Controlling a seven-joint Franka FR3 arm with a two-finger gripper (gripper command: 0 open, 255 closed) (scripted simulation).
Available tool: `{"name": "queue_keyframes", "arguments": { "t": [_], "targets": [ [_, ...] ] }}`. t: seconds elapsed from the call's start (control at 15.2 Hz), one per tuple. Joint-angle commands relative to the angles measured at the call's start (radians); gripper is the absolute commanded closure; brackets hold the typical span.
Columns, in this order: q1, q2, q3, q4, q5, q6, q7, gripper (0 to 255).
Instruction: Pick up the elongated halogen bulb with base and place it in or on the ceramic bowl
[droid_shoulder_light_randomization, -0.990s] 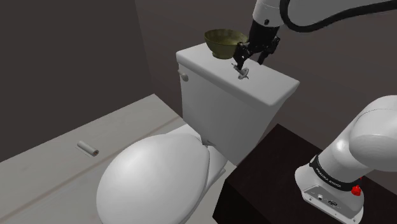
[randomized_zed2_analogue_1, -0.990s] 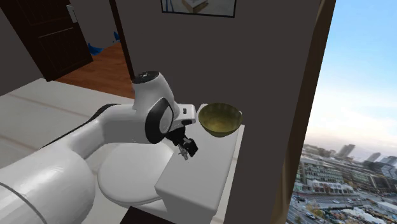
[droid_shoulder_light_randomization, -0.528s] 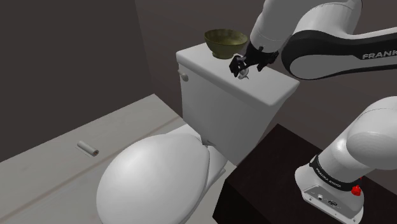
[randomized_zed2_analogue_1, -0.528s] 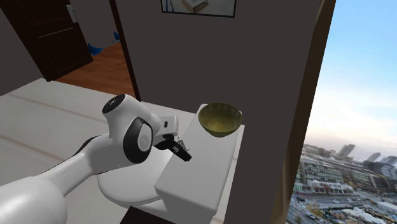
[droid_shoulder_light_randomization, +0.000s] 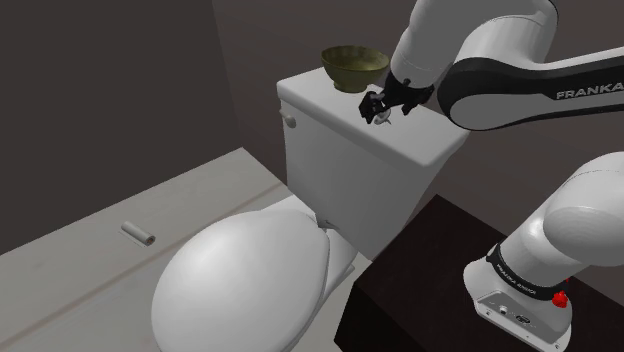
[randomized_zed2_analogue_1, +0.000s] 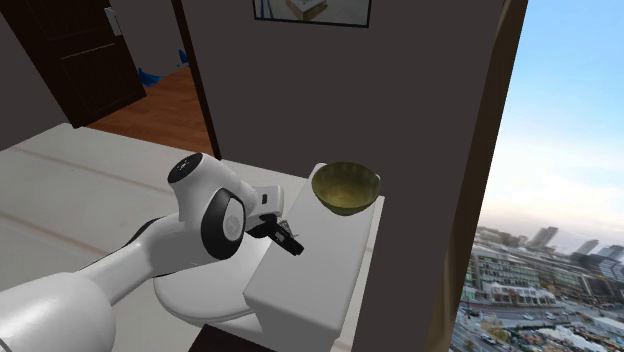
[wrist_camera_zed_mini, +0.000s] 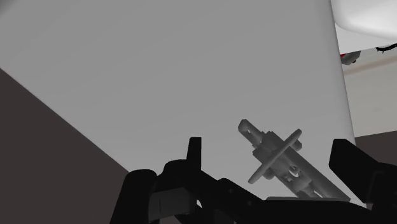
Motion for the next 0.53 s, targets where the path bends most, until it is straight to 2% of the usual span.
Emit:
{"name": "queue_keyframes", "arguments": {
  "t": [0.0,0.07,0.13,0.46],
  "targets": [
    [0.000,0.000,0.000,0.000,0.000,0.000,0.000,0],
    [0.000,0.000,0.000,0.000,0.000,0.000,0.000,0],
    [0.000,0.000,0.000,0.000,0.000,0.000,0.000,255],
    [0.000,0.000,0.000,0.000,0.000,0.000,0.000,255]
  ]
}}
